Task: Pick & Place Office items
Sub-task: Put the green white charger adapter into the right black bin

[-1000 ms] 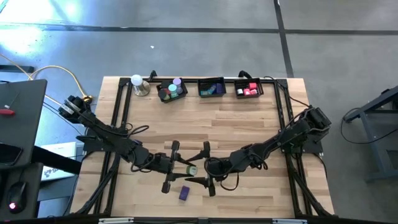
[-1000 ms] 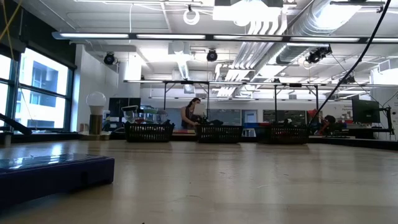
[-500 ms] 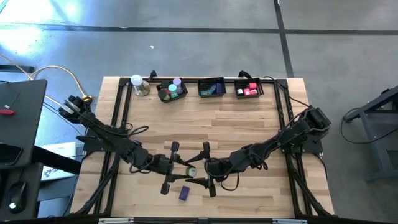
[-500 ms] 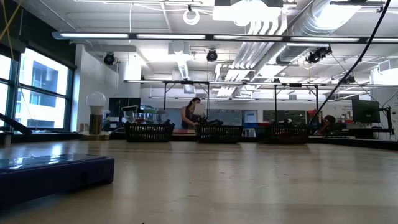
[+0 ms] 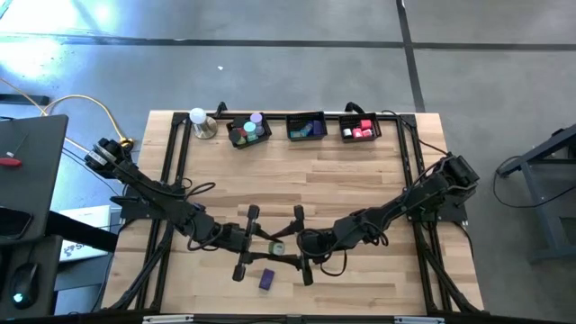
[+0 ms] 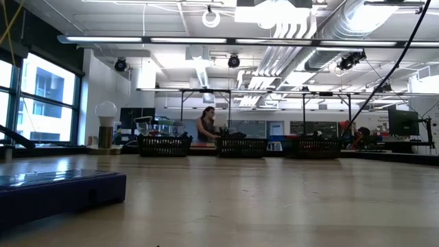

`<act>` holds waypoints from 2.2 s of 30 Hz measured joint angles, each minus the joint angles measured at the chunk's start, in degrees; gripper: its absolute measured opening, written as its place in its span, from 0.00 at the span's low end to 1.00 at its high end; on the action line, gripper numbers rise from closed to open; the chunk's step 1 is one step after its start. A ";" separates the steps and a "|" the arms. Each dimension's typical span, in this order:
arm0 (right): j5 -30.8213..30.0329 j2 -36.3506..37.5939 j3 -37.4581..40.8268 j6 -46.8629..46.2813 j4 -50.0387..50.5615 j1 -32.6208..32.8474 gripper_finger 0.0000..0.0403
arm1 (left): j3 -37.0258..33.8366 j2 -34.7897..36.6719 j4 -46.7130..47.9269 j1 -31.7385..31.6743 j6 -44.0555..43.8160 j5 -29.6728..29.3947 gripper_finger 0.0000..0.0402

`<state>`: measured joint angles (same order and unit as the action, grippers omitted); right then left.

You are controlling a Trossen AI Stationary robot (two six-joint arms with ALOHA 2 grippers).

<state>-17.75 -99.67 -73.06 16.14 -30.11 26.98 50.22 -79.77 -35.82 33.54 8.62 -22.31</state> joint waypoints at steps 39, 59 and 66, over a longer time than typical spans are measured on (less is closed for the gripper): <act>-1.69 0.04 -0.11 0.31 4.36 0.05 0.30 | -0.09 0.02 1.21 -0.04 -2.10 0.02 0.47; -33.97 0.26 0.00 -2.76 16.16 6.97 0.30 | 0.04 0.13 7.57 0.43 -6.22 -6.11 0.60; -49.98 0.37 0.00 -12.50 31.16 9.08 0.30 | 0.07 0.13 12.15 0.49 -14.74 -6.55 0.60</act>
<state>-67.73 -99.31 -73.06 3.64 1.05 36.06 50.28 -79.64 -23.67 34.03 -6.11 -28.86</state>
